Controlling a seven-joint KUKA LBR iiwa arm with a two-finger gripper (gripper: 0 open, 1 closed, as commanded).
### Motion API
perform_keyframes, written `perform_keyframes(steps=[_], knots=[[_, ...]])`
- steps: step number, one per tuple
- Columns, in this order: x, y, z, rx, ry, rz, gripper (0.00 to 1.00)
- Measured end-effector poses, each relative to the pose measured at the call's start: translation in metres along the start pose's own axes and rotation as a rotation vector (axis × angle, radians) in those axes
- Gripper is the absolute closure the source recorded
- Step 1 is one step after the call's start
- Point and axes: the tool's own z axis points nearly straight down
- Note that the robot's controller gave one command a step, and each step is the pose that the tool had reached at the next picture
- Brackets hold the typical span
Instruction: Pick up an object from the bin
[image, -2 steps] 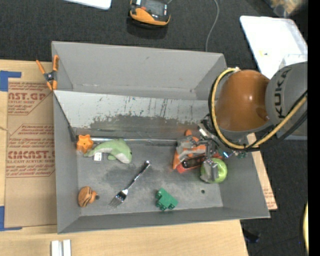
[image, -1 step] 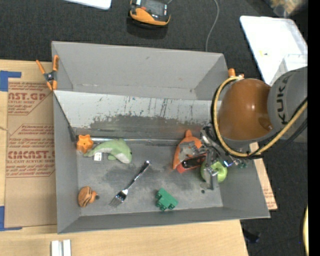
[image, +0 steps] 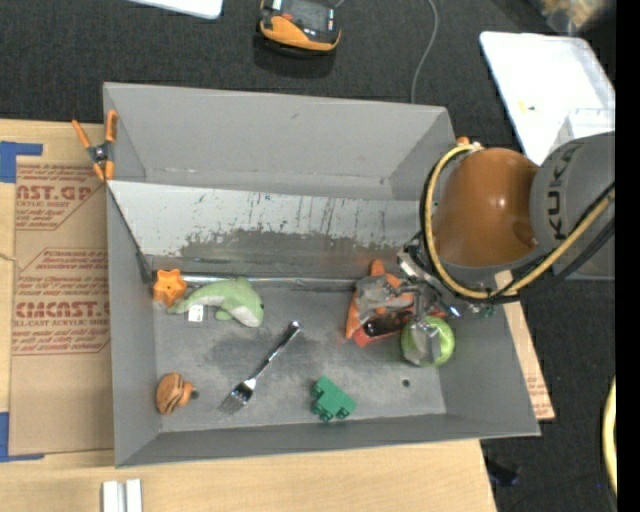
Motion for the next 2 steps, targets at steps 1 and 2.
perform_keyframes(steps=[1, 2], knots=[[0.013, -0.004, -0.017, -0.002, 0.001, 0.125, 0.00], [0.016, -0.014, 0.024, -0.001, -0.002, 0.344, 0.00]])
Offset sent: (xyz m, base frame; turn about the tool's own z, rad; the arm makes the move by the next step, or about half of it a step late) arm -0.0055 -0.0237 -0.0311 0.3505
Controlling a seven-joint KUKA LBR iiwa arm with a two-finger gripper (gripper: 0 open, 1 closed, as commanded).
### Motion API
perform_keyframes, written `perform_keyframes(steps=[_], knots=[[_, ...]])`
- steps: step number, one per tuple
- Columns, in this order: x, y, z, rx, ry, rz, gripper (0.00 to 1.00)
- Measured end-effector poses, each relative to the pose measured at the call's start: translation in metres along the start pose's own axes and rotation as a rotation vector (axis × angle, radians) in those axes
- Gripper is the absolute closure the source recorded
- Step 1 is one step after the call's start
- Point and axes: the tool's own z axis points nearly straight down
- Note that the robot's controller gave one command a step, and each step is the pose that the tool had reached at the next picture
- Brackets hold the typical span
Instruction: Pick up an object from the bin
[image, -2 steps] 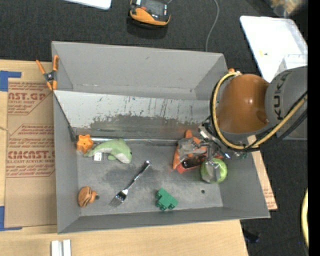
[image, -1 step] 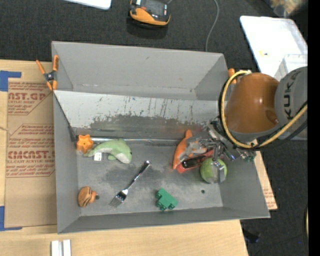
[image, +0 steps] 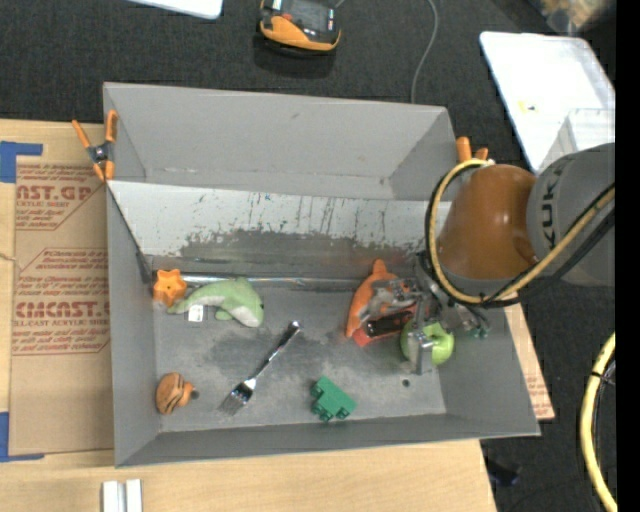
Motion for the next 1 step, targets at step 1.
perform_keyframes(steps=[1], knots=[[-0.0208, 0.0163, 0.0096, 0.004, -0.004, -0.228, 0.00]])
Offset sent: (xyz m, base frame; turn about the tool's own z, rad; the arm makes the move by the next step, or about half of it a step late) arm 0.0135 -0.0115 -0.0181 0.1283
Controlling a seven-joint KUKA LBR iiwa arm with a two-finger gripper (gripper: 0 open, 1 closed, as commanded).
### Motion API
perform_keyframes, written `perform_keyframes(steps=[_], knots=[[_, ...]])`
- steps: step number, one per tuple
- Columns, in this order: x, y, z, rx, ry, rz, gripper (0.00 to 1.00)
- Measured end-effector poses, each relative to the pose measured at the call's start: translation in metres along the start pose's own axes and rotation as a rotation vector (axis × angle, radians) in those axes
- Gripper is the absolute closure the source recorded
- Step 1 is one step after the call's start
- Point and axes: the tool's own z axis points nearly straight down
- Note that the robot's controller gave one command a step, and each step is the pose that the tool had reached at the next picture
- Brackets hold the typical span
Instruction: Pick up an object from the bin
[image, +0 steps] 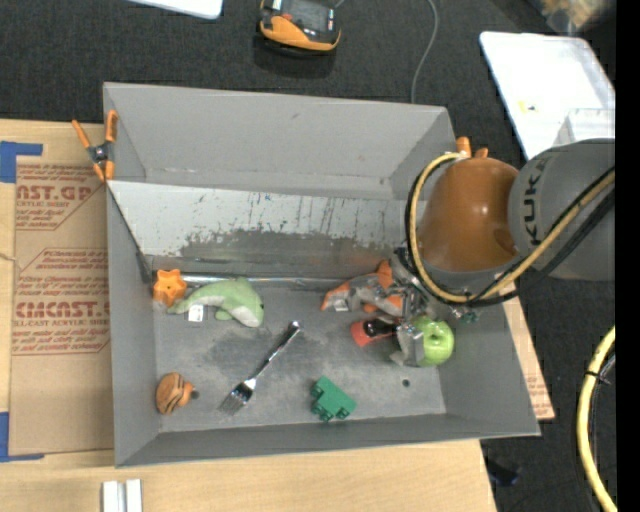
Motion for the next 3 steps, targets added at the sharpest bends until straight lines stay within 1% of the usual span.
perform_keyframes(steps=[1, 2, 3], knots=[[0.015, -0.024, 0.009, -0.008, 0.006, 0.354, 1.00], [0.015, -0.024, 0.009, -0.008, 0.005, 0.354, 1.00], [0.015, -0.019, -0.065, -0.009, 0.009, 0.333, 1.00]])
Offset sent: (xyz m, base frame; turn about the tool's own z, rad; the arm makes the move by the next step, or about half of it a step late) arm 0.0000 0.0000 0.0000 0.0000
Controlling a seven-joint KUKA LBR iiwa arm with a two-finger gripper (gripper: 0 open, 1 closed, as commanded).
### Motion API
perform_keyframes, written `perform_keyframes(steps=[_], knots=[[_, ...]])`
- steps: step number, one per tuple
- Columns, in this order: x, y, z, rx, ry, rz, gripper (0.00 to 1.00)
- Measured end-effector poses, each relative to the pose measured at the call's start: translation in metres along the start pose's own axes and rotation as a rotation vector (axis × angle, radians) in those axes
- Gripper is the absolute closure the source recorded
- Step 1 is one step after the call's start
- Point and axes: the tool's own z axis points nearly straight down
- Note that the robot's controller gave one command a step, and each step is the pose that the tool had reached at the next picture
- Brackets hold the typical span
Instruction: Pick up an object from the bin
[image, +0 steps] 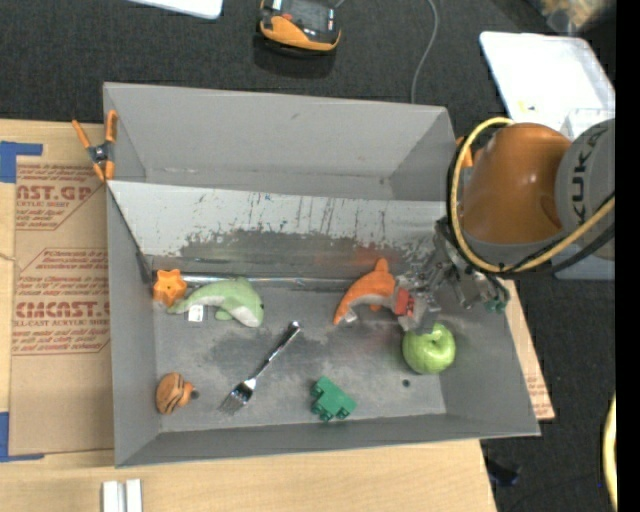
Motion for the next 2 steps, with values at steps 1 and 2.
perform_keyframes(steps=[1, 2], knots=[[-0.006, 0.005, -0.014, -0.003, 0.002, 0.048, 1.00], [-0.011, 0.003, -0.078, -0.002, 0.002, 0.059, 1.00]])
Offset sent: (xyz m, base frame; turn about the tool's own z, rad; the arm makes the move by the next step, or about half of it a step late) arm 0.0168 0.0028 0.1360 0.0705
